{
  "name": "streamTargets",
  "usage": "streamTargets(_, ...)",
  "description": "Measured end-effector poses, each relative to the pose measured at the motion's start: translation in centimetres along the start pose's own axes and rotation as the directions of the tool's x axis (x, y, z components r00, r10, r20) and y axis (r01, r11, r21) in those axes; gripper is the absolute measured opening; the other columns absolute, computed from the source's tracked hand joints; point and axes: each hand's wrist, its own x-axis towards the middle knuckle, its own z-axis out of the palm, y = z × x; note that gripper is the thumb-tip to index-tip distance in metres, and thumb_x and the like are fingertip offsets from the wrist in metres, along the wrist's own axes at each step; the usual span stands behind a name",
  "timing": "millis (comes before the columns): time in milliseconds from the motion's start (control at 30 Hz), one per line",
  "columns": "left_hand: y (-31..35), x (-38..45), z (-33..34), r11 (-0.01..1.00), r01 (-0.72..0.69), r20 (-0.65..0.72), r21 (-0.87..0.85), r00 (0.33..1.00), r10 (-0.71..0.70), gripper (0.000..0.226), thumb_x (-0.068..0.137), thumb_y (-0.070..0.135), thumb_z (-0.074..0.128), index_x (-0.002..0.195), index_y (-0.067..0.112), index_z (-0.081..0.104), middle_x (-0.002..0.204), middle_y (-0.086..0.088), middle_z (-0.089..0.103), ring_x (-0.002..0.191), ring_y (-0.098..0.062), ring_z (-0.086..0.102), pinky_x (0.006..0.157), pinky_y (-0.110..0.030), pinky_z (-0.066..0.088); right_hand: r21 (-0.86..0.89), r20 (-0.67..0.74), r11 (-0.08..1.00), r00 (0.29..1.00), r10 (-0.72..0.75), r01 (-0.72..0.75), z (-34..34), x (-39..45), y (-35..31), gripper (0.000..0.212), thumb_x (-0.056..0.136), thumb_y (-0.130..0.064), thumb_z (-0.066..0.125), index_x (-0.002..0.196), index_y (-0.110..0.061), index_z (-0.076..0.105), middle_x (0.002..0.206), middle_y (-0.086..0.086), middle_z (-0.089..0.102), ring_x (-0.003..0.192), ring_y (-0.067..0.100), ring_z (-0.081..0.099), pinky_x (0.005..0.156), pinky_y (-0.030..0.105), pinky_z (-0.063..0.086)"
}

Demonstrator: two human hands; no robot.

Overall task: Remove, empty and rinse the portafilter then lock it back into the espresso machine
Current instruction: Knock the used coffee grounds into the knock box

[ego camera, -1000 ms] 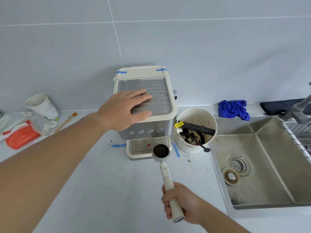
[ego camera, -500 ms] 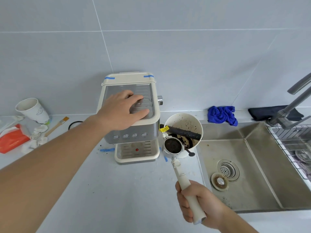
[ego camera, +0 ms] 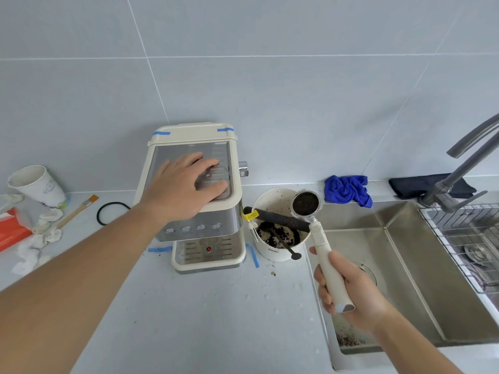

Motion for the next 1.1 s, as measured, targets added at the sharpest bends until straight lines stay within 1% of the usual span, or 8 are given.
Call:
streamTargets(200, 0.0, 0.0, 0.0, 0.999, 0.022, 0.003, -0.024, 1.000, -0.022, 0.063, 0.076, 0.075, 0.038, 0.132, 0.047, 0.044, 0.146, 0.011, 0.039, 0.125, -0.020, 0.039, 0.110, -0.040, 0.023, -0.131, -0.124, 0.991, 0.991, -0.056, 0.039, -0.8, 2.0, -0.5, 0.018, 0.102, -0.024, 0.045, 0.111, -0.016, 0.059, 0.074, 0.013, 0.053, 0.046, 0.025, 0.045, 0.043, 0.029, 0.040)
streamTargets(400, 0.1, 0.0, -0.2, 0.999, 0.023, -0.008, -0.033, 1.000, -0.023, 0.060, 0.078, 0.072, 0.042, 0.131, 0.045, 0.045, 0.145, 0.011, 0.041, 0.124, -0.019, 0.040, 0.109, -0.039, 0.022, -0.399, -0.200, 0.909, 0.955, -0.218, 0.124, -0.8, 2.6, -1.0, 0.017, 0.103, -0.012, 0.046, 0.102, -0.006, 0.062, 0.069, 0.012, 0.051, 0.046, 0.025, 0.049, 0.041, 0.030, 0.042)
streamTargets(567, 0.2, 0.0, -0.2, 0.999, 0.021, -0.015, -0.034, 1.000, -0.022, 0.060, 0.077, 0.072, 0.043, 0.130, 0.044, 0.047, 0.143, 0.013, 0.043, 0.122, -0.019, 0.042, 0.109, -0.040, 0.025, -0.563, -0.219, 0.810, 0.915, -0.339, 0.166, -0.2, 3.0, -1.5, 0.034, 0.098, -0.008, 0.050, 0.112, -0.033, 0.068, 0.063, 0.009, 0.050, 0.047, 0.018, 0.053, 0.046, 0.028, 0.050)
streamTargets(700, 0.2, 0.1, -0.2, 0.999, 0.021, -0.016, -0.037, 1.000, -0.022, 0.061, 0.076, 0.073, 0.041, 0.130, 0.044, 0.047, 0.141, 0.014, 0.044, 0.121, -0.018, 0.042, 0.109, -0.039, 0.025, -0.675, -0.218, 0.718, 0.884, -0.413, 0.169, 0.0, 3.3, -1.6, 0.056, 0.093, -0.014, 0.053, 0.102, -0.068, 0.061, 0.057, -0.005, 0.055, 0.046, 0.015, 0.057, 0.048, 0.022, 0.051)
streamTargets(833, 0.0, 0.1, 0.0, 0.999, 0.028, -0.013, -0.045, 1.000, -0.029, 0.060, 0.076, 0.074, 0.041, 0.129, 0.047, 0.046, 0.142, 0.015, 0.043, 0.122, -0.017, 0.041, 0.109, -0.038, 0.025, -0.775, -0.228, 0.612, 0.836, -0.500, 0.155, -0.1, 3.4, -1.6, 0.058, 0.093, -0.020, 0.057, 0.114, -0.073, 0.051, 0.069, -0.004, 0.065, 0.049, 0.015, 0.060, 0.047, 0.026, 0.054)
streamTargets(933, -0.1, 0.1, 0.1, 0.999, 0.030, -0.016, -0.044, 0.999, -0.031, 0.060, 0.075, 0.075, 0.041, 0.129, 0.048, 0.045, 0.142, 0.016, 0.042, 0.122, -0.016, 0.041, 0.109, -0.038, 0.024, -0.840, -0.200, 0.522, 0.809, -0.552, 0.148, -0.2, 3.6, -1.6, 0.065, 0.092, -0.022, 0.060, 0.106, -0.083, 0.042, 0.072, 0.001, 0.066, 0.053, 0.021, 0.060, 0.046, 0.025, 0.051)
streamTargets(1033, -0.2, 0.1, 0.1, 0.999, 0.027, -0.017, -0.038, 0.999, -0.028, 0.062, 0.075, 0.076, 0.040, 0.130, 0.048, 0.045, 0.143, 0.015, 0.042, 0.123, -0.017, 0.041, 0.110, -0.039, 0.024, -0.880, -0.179, 0.456, 0.794, -0.581, 0.136, -0.3, 3.8, -1.5, 0.053, 0.091, -0.023, 0.063, 0.120, -0.065, 0.051, 0.072, -0.003, 0.066, 0.049, 0.011, 0.057, 0.043, 0.020, 0.046)
streamTargets(1100, -0.2, 0.2, 0.2, 0.999, 0.024, -0.016, -0.034, 1.000, -0.024, 0.062, 0.075, 0.076, 0.039, 0.130, 0.048, 0.045, 0.143, 0.015, 0.042, 0.124, -0.017, 0.041, 0.110, -0.040, 0.024, -0.894, -0.190, 0.436, 0.791, -0.581, 0.105, -0.5, 4.1, -1.3, 0.047, 0.091, -0.024, 0.065, 0.128, -0.052, 0.053, 0.071, -0.005, 0.064, 0.053, 0.007, 0.056, 0.048, 0.024, 0.046)
